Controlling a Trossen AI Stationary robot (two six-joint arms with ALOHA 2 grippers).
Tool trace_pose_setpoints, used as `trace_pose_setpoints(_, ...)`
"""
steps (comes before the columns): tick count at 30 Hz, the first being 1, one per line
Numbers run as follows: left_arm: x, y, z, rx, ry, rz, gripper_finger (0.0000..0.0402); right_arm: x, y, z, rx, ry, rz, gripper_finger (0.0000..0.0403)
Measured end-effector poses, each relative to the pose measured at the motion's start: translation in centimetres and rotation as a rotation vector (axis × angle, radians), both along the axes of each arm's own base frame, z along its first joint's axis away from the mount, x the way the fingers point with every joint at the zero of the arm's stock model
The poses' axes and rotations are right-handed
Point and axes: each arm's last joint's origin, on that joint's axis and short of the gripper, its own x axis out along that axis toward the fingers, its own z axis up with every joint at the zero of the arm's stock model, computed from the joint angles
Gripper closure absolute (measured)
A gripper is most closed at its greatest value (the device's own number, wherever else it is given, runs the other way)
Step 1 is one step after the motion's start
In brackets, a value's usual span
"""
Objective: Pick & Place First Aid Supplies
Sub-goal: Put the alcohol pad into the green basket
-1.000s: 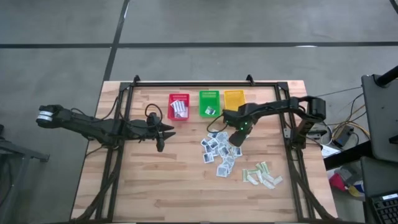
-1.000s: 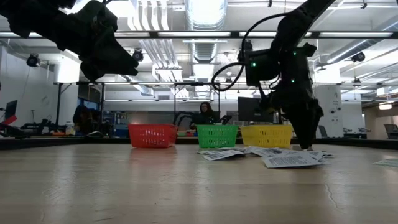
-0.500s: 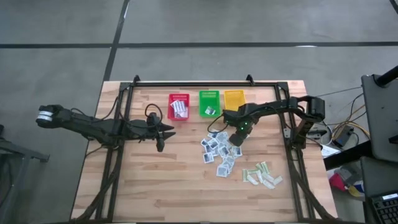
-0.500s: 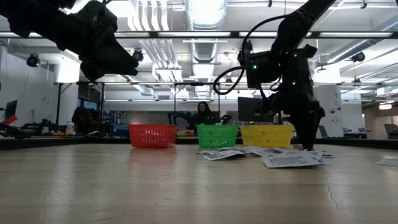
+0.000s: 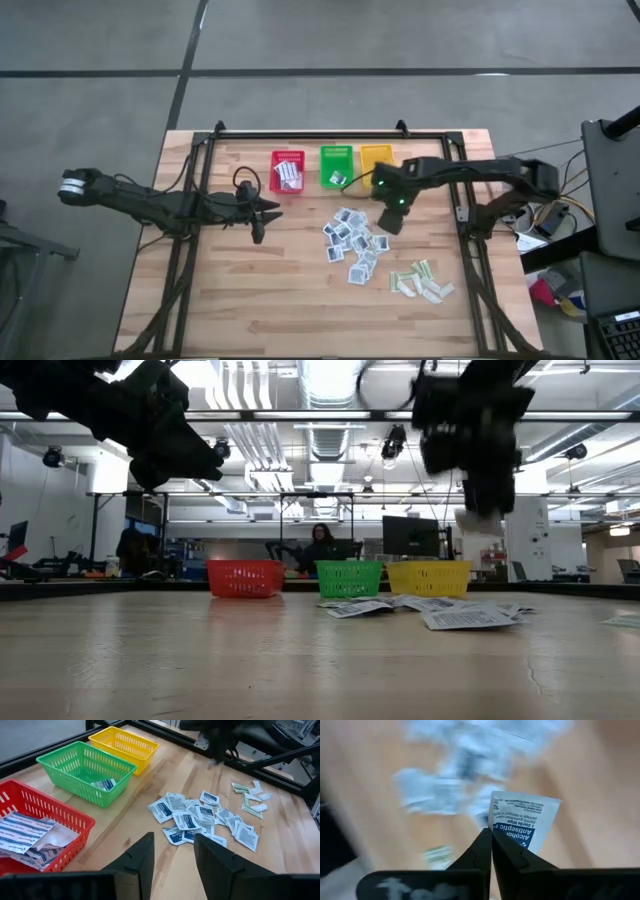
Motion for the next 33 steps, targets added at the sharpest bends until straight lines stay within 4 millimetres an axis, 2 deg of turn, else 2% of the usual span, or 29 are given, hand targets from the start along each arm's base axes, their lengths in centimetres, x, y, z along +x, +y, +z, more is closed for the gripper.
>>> trace_pose_setpoints(6, 0.0, 0.0, 0.0, 0.002, 0.001, -0.001, 0.0268, -1.3, 1.2, 6.2, 0.129, -0.571, 0.272, 0.0395)
trace_pose_setpoints(9, 0.0, 0.0, 0.0, 0.002, 0.001, 0.000, 0.0268, -1.9, 1.4, 9.2, 0.096, -0.820, 0.326, 0.0395)
trace_pose_setpoints(13, 0.0, 0.0, 0.0, 0.002, 0.001, -0.001, 0.0268, -2.9, 1.7, 12.4, 0.019, -1.068, 0.357, 0.0395)
trace_pose_setpoints(16, 0.0, 0.0, 0.0, 0.002, 0.001, -0.001, 0.0268, -3.7, 1.9, 13.8, -0.001, -1.168, 0.374, 0.0395)
trace_pose_setpoints(21, 0.0, 0.0, 0.0, 0.003, 0.001, -0.001, 0.0268, -3.8, 1.9, 13.7, 0.041, -1.106, 0.295, 0.0395)
trace_pose_setpoints(23, 0.0, 0.0, 0.0, 0.003, 0.001, -0.001, 0.0268, -3.2, 1.6, 12.9, 0.036, -1.035, 0.222, 0.0395)
trace_pose_setpoints(26, 0.0, 0.0, 0.0, 0.003, 0.001, -0.001, 0.0268, -1.6, 1.0, 10.7, 0.001, -0.871, 0.108, 0.0395)
trace_pose_setpoints(30, 0.0, 0.0, 0.0, 0.003, 0.001, -0.001, 0.0268, 0.5, -0.3, 7.5, -0.213, -0.629, -0.050, 0.0394)
trace_pose_setpoints(33, 0.0, 0.0, 0.0, 0.003, 0.001, -0.001, 0.0268, 2.0, -1.8, 6.6, -0.443, -0.458, -0.125, 0.0394)
